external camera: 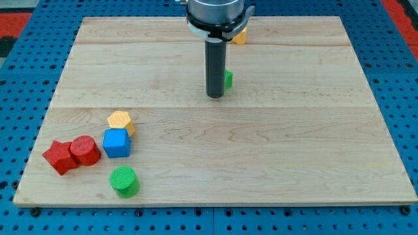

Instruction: Move the green star closer to the yellow heart

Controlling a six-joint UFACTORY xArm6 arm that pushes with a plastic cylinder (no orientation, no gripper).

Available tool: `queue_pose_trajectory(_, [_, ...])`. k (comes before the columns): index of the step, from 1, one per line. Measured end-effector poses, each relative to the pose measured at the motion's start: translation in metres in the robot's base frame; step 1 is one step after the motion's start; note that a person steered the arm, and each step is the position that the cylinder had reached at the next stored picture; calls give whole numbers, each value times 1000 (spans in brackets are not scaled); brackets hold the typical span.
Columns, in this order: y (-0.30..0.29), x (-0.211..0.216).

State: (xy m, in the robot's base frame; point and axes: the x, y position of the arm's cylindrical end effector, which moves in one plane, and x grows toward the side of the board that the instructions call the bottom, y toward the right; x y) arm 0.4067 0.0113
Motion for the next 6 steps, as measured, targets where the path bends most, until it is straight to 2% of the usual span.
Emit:
queue_pose_trajectory(4, [58,-75])
queue_pose_trajectory(6, [69,-118])
